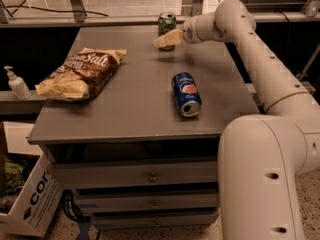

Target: Move green can near pepsi can

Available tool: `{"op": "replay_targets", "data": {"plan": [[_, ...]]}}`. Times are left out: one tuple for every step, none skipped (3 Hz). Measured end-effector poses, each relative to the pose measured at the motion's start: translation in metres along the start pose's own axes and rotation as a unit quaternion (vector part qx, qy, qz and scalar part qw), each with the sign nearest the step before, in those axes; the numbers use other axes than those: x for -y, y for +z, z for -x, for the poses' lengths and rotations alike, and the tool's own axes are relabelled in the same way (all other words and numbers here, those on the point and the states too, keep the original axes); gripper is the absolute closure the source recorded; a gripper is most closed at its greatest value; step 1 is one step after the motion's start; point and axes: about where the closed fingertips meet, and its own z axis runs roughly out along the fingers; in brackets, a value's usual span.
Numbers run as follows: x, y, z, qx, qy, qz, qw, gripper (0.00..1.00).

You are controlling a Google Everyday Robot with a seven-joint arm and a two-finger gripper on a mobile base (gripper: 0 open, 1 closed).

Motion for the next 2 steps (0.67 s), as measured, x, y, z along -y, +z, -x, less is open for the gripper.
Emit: {"op": "replay_targets", "data": {"plan": [[-0.0001,0.0121,0.0098,0.029,0.027,0.015,0.9991,0.18],[0.0024,0.0110,0.0176,0.042,0.033,0.021,0.9984,0.42]]}}
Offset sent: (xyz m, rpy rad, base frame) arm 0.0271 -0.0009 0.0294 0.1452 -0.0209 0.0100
